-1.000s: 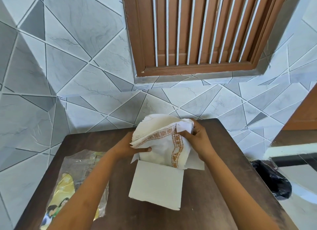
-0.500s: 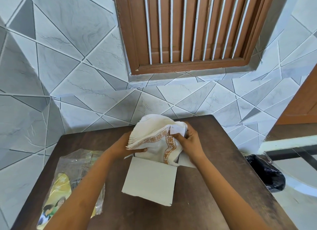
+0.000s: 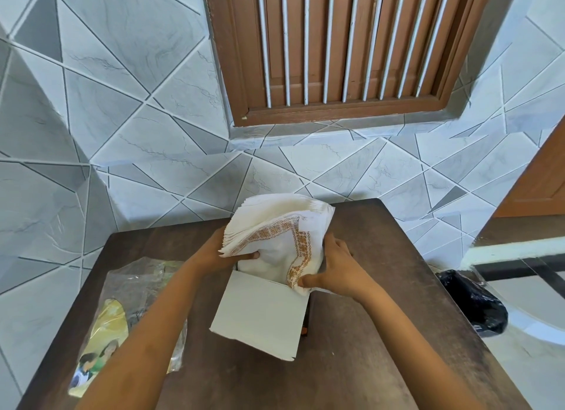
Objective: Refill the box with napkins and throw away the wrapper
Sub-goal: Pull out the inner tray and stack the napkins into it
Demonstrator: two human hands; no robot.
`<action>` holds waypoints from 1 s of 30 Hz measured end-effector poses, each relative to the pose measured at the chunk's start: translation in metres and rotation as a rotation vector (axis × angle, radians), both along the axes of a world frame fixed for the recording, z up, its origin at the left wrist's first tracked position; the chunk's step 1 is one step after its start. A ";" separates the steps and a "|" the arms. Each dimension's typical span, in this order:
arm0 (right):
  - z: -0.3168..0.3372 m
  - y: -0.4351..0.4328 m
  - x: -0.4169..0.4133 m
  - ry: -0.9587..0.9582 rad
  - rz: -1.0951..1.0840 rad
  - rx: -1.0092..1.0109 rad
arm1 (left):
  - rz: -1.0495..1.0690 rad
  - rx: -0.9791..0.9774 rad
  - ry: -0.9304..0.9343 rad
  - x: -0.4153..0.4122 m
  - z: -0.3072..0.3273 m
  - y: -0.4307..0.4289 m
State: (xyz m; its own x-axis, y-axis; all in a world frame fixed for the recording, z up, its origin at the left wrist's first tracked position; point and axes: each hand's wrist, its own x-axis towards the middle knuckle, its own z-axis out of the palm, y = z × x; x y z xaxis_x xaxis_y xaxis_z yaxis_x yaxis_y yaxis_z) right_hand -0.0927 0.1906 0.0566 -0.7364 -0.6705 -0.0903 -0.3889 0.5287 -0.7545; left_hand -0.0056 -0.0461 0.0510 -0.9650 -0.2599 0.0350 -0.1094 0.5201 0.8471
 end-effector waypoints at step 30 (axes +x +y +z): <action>0.001 -0.013 -0.016 0.333 0.178 0.347 | -0.220 -0.255 -0.298 0.005 0.031 0.005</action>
